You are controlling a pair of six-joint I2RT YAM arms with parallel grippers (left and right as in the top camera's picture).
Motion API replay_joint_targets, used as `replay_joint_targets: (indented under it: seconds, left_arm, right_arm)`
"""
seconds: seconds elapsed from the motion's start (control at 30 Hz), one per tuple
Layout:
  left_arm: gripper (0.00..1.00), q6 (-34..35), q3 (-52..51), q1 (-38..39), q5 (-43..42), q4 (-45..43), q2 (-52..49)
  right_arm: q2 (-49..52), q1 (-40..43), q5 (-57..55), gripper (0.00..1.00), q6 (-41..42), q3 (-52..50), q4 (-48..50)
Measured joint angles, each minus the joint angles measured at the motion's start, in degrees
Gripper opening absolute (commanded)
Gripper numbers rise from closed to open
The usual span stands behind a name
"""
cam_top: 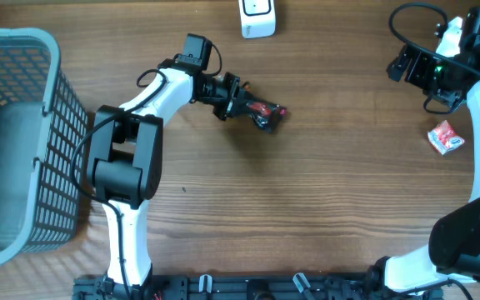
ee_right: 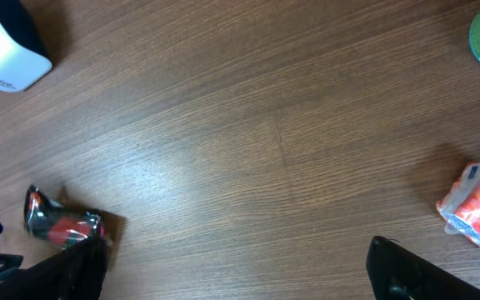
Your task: Scan the item barcode
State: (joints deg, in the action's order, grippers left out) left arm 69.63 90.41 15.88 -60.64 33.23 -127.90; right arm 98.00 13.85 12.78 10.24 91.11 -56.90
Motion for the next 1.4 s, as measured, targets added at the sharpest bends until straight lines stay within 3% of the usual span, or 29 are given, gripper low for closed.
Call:
replay_joint_targets:
  seconds: [0.13,0.2,0.27,0.33,0.6,0.8,1.07,1.4]
  left_arm:
    - [0.30,0.50,0.02,0.00,-2.93,-1.25,-0.02]
    - [0.47,0.81,0.02,0.00,-2.86,-1.33,-0.02]
    - [0.53,0.92,0.02,0.00,-1.70,-1.25,-0.02]
    - [0.66,0.11,0.00,0.00,1.49,-0.44,-0.02]
    - [0.78,-13.51,-0.04,2.27,23.47,4.02,0.17]
    - [1.00,-21.22,-0.04,9.73,44.26,4.57,3.93]
    - [1.00,-23.30,-0.04,17.90,65.40,3.50,4.17]
    - [0.99,-17.14,-0.04,16.31,69.55,3.28,4.17]
  right_arm:
    - [0.00,0.00,0.00,1.00,-0.02,0.00,0.00]
    - [0.00,0.00,-0.07,1.00,-0.02,0.00,0.00]
    - [0.00,0.00,-0.17,1.00,-0.02,0.00,-0.02]
    - [0.00,0.00,-0.20,1.00,-0.02,0.00,-0.02]
    - [0.00,0.00,-0.39,1.00,-0.02,-0.31,0.98]
    - [0.04,0.00,-0.39,1.00,-0.02,-1.60,1.33]
    - [0.04,0.00,-0.39,1.00,-0.02,-1.62,0.81]
    - [0.04,0.00,-0.39,1.00,-0.02,-1.62,0.42]
